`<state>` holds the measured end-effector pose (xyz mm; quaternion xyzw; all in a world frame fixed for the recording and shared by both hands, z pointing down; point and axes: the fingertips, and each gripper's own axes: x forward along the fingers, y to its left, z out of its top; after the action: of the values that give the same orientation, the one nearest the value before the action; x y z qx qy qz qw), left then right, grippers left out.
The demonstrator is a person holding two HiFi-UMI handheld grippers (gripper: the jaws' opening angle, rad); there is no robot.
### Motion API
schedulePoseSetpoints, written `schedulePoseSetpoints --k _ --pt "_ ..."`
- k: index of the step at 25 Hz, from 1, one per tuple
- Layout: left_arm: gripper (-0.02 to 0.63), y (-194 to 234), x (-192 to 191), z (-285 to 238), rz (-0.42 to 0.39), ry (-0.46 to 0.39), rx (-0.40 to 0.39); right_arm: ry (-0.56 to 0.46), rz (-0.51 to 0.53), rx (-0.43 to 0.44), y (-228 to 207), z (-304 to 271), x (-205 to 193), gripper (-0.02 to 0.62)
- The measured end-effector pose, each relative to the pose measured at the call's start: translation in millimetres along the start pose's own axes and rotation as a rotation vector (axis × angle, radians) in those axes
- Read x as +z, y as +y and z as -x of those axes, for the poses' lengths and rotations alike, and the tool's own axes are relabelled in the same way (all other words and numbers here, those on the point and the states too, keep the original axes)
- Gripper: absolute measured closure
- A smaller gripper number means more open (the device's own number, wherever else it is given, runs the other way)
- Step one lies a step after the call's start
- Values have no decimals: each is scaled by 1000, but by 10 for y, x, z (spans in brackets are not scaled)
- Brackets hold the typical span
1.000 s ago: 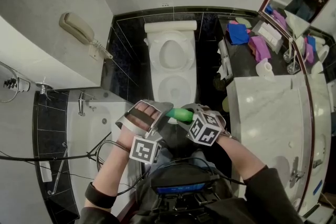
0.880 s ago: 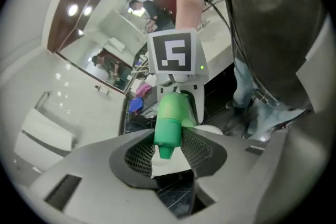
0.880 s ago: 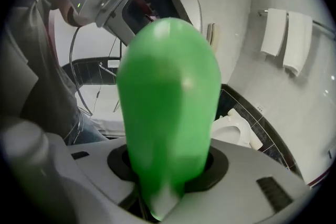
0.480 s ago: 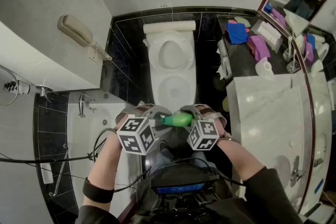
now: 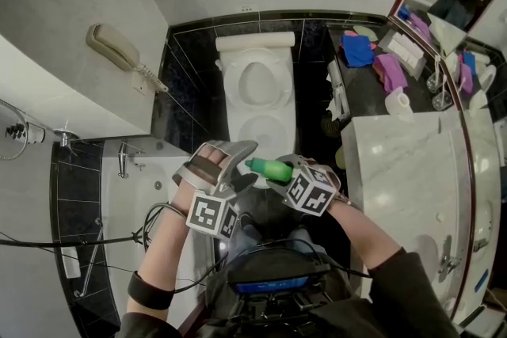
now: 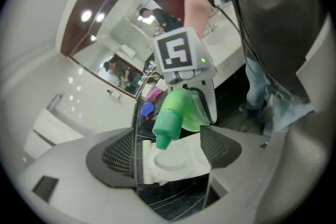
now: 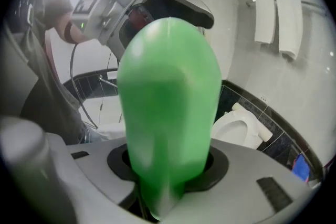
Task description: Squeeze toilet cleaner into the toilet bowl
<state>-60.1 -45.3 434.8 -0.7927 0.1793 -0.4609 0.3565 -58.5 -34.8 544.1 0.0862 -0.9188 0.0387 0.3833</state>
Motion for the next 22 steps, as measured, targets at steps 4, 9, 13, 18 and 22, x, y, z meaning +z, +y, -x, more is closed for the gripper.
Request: schedulePoseSetpoints --k 4,9,13,18,22 --pt "206 191 -47 28 -233 62 192 -16 -141 103 6 70 130 414" --pt "212 391 -17 72 -329 72 348 -65 -250 224 77 117 344 414" --pt "257 421 2 75 -380 73 390 -119 -303 294 112 160 461 414" --pt "315 420 51 87 -436 67 419 -121 -283 360 248 198 516 414" --pt "437 424 96 114 -449 60 438 -111 -268 360 287 186 477 414"
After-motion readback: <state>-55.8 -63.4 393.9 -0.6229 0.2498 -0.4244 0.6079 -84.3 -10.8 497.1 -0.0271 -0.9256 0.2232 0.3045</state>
